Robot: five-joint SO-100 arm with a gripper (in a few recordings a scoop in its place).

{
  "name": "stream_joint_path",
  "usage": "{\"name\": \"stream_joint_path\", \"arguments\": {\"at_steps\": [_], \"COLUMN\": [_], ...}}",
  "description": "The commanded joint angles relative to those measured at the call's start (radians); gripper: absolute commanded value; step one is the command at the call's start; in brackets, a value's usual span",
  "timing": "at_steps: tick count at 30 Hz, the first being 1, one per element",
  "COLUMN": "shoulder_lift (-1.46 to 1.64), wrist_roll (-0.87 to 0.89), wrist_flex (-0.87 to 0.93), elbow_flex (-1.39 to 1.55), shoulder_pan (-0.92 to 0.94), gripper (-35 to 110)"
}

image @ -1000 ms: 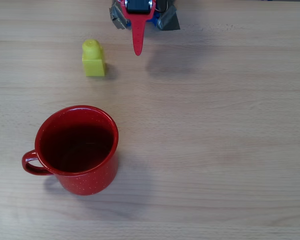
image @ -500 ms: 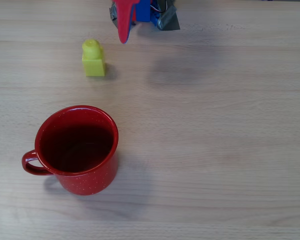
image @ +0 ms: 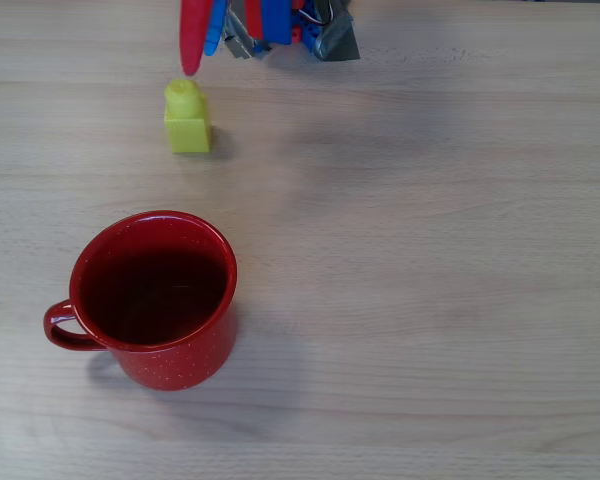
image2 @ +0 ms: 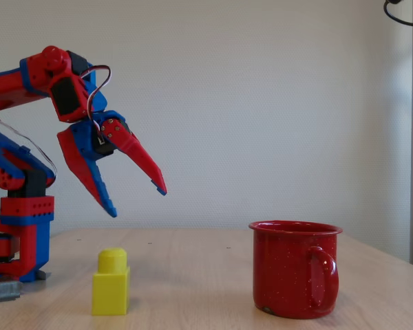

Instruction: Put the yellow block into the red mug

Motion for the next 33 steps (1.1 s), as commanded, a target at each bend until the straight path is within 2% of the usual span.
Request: {"name": "stream_joint_path", "arguments": {"at_steps": [1, 5, 16, 27, 33], "shoulder_lift": [-0.031, -0.081, -0.212, -0.319, -0.348], "wrist_roll": [-0.057, -0.149, -0.318, -0.344, -0.364], "wrist_flex": [0.063, 0.080, 0.072, 0.026, -0.083], "elbow_flex": [-0.115, -0.127, -0.127, -0.121, -0.034], "shoulder_pan": [0.025, 0.064, 0.206, 0.244, 0.253], "gripper": [37, 45, 47, 47, 47]}}
